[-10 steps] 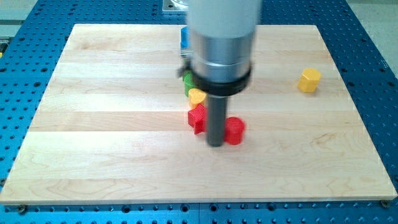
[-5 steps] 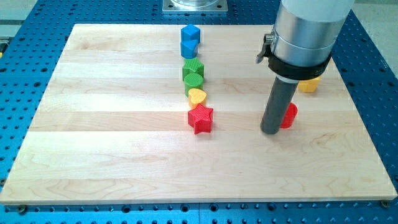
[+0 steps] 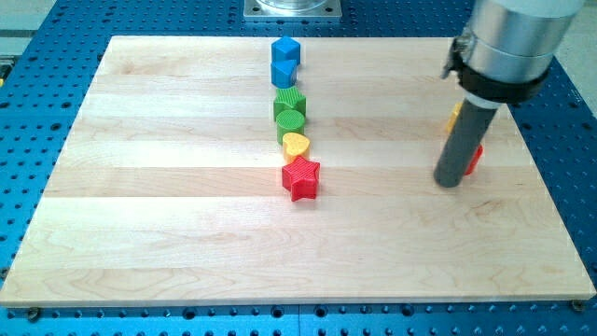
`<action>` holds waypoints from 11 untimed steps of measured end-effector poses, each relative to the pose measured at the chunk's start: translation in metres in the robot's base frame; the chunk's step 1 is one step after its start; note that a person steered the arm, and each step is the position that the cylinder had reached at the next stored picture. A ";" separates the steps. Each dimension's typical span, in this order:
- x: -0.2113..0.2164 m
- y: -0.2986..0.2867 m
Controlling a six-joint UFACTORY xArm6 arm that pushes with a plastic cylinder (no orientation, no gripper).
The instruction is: Slide the red blocks close to the hexagon
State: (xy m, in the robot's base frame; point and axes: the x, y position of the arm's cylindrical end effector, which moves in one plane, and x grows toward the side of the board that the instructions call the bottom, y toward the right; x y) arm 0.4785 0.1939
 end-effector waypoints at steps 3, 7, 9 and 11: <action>0.055 -0.026; 0.027 -0.160; 0.016 -0.203; -0.011 -0.152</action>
